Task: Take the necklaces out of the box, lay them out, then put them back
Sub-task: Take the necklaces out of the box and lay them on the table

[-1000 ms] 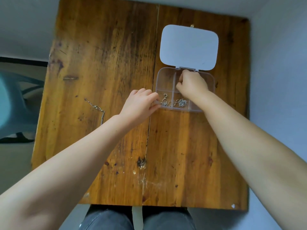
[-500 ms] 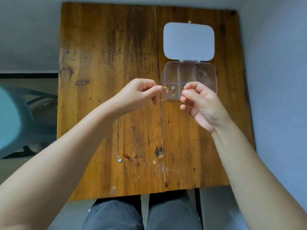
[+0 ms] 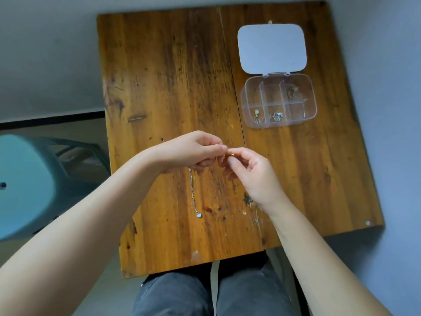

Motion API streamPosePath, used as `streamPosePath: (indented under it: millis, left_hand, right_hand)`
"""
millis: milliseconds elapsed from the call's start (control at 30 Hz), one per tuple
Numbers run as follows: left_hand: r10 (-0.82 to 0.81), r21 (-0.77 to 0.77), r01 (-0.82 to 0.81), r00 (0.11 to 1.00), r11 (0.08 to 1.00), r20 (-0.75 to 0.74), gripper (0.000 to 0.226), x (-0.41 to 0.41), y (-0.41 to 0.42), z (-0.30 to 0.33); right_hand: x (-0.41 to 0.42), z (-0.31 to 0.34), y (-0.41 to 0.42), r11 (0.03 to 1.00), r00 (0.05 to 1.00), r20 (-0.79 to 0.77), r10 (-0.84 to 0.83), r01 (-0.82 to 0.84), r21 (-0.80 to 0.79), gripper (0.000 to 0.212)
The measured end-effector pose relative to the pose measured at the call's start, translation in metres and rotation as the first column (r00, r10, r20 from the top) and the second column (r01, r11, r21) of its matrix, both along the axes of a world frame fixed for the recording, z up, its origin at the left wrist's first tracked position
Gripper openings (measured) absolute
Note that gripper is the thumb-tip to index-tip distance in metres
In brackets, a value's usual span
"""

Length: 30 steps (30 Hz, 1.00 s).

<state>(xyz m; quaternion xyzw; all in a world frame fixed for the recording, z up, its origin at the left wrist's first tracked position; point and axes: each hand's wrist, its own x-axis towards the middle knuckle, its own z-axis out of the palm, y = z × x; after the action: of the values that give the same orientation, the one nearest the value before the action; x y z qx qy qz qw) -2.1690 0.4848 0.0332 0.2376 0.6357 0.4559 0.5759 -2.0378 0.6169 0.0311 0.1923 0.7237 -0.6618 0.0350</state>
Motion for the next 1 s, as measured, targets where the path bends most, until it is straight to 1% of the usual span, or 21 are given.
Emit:
streamPosePath:
  millis: [67, 133, 233, 300, 367, 433, 533, 567, 633, 700, 767, 833, 900, 933, 967, 1000]
  left_hand:
    - [-0.051, -0.025, 0.05, 0.998, 0.998, -0.021, 0.03, -0.002, -0.006, -0.005]
    - [-0.06, -0.059, 0.055, 0.995, 0.997, -0.077, 0.031, -0.006, -0.01, -0.009]
    - [0.011, -0.1, -0.034, 0.976, 0.994, -0.218, 0.034, -0.024, -0.013, -0.017]
    - [0.041, -0.135, -0.087, 0.95, 0.987, -0.31, 0.038, -0.039, -0.007, -0.023]
    - [0.004, -0.197, -0.103, 0.895, 0.975, -0.445, 0.038, -0.049, 0.005, -0.032]
    - [-0.096, -0.258, -0.079, 0.793, 0.963, -0.602, 0.033, -0.049, 0.018, -0.047]
    - [-0.245, -0.327, -0.042, 0.574, 0.944, -0.781, 0.026, -0.038, 0.029, -0.07]
    - [-0.292, -0.355, -0.036, 0.495, 0.934, -0.818, 0.023, -0.035, 0.03, -0.076]
    - [-0.373, -0.409, -0.032, 0.354, 0.912, -0.858, 0.022, -0.032, 0.032, -0.087]
    - [-0.403, -0.426, -0.031, 0.273, 0.904, -0.874, 0.023, -0.029, 0.033, -0.095]
    - [-0.395, -0.415, -0.031, 0.249, 0.909, -0.884, 0.023, -0.026, 0.033, -0.098]
    - [-0.38, -0.405, -0.047, 0.262, 0.913, -0.887, 0.023, -0.025, 0.034, -0.097]
    - [-0.349, -0.384, -0.072, 0.289, 0.921, -0.891, 0.026, -0.024, 0.039, -0.093]
    - [-0.315, -0.353, -0.084, 0.295, 0.932, -0.902, 0.029, -0.023, 0.045, -0.09]
    - [-0.268, -0.306, -0.094, 0.289, 0.948, -0.919, 0.033, -0.021, 0.052, -0.087]
    - [-0.218, -0.254, -0.098, 0.279, 0.962, -0.935, 0.037, -0.018, 0.061, -0.083]
  right_hand:
    - [0.006, -0.001, 0.001, 0.998, 0.997, 0.03, -0.067, 0.067, 0.01, 0.024]
    - [0.015, -0.006, 0.006, 0.99, 0.984, 0.126, -0.13, 0.136, -0.046, 0.027]
    - [0.033, -0.022, 0.013, 0.955, 0.912, 0.383, -0.147, 0.231, -0.183, 0.02]
    - [0.046, -0.035, 0.009, 0.939, 0.838, 0.53, -0.126, 0.273, -0.208, 0.013]
    - [0.055, -0.049, -0.004, 0.935, 0.78, 0.615, -0.111, 0.291, -0.201, 0.01]
    - [0.058, -0.061, -0.02, 0.94, 0.744, 0.654, -0.134, 0.305, -0.155, 0.008]
    - [0.058, -0.077, -0.04, 0.975, 0.749, 0.638, -0.181, 0.224, 0.013, 0.004]
    - [0.059, -0.081, -0.044, 0.979, 0.76, 0.622, -0.188, 0.193, 0.06, 0.004]
    - [0.062, -0.086, -0.049, 0.981, 0.777, 0.598, -0.195, 0.168, 0.101, 0.006]
    - [0.064, -0.088, -0.05, 0.981, 0.779, 0.597, -0.191, 0.132, 0.142, 0.006]
    - [0.064, -0.088, -0.048, 0.98, 0.776, 0.611, -0.156, 0.046, 0.192, 0.007]
    - [0.063, -0.085, -0.041, 0.977, 0.767, 0.635, -0.094, -0.05, 0.206, 0.009]
    - [0.057, -0.077, -0.021, 0.965, 0.786, 0.617, -0.041, -0.129, 0.228, 0.011]
    - [0.051, -0.07, -0.005, 0.96, 0.819, 0.573, -0.04, -0.127, 0.249, 0.006]
    - [0.041, -0.062, 0.017, 0.958, 0.862, 0.503, -0.063, -0.089, 0.273, 0.004]
    - [0.028, -0.054, 0.043, 0.947, 0.904, 0.412, -0.116, -0.024, 0.32, 0.012]
